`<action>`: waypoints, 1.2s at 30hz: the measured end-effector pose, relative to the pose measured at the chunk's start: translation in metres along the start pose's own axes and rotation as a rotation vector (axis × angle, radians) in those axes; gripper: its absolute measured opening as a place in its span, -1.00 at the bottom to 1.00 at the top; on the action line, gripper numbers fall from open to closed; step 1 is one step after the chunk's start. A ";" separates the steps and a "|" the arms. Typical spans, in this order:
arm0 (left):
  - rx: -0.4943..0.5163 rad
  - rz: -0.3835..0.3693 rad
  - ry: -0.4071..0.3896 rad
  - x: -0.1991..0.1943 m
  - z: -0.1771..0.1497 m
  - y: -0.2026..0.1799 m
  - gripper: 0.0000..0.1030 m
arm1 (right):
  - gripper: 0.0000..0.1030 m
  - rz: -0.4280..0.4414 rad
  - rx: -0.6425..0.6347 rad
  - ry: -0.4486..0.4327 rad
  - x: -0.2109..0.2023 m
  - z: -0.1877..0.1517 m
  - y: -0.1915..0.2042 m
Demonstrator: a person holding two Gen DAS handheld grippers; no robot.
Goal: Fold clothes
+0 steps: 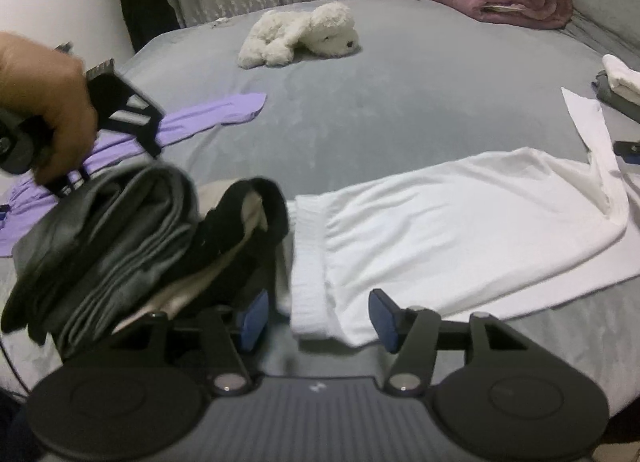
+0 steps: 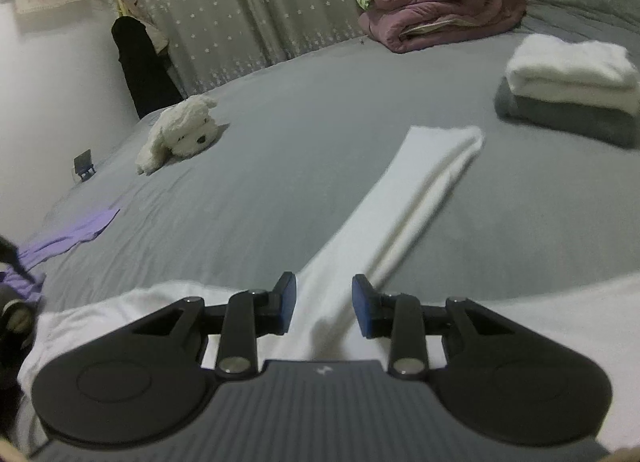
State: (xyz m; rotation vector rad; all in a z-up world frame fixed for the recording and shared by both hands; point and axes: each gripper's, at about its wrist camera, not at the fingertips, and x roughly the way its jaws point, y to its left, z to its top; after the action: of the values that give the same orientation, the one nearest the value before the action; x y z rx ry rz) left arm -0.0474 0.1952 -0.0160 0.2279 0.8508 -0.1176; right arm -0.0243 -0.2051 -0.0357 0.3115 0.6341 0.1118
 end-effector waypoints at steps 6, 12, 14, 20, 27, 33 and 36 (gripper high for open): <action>0.035 -0.090 -0.032 0.006 0.012 -0.021 0.26 | -0.32 -0.044 -0.058 0.029 0.042 0.023 0.010; 0.059 -0.084 -0.031 0.017 0.017 -0.034 0.32 | -0.30 -0.141 -0.098 0.061 0.081 0.031 0.016; 0.058 -0.057 -0.026 0.020 0.016 -0.034 0.38 | -0.29 -0.176 -0.103 0.073 0.090 0.030 0.013; 0.063 -0.025 -0.049 0.018 0.015 -0.034 0.48 | -0.70 -0.259 -0.198 0.058 0.099 0.026 0.015; -0.001 -0.077 -0.101 0.014 0.025 -0.033 0.49 | -1.00 -0.292 -0.140 0.028 0.078 0.029 0.000; -0.009 -0.184 -0.123 0.013 0.027 -0.053 0.49 | -1.00 -0.256 -0.054 -0.013 0.035 0.034 -0.021; -0.002 -0.254 -0.119 0.017 0.029 -0.070 0.49 | -1.00 -0.231 -0.022 -0.029 0.013 0.034 -0.033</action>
State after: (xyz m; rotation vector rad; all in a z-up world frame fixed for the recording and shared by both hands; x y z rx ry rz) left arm -0.0285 0.1202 -0.0212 0.1086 0.7587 -0.3645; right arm 0.0067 -0.2424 -0.0275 0.2167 0.6351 -0.1073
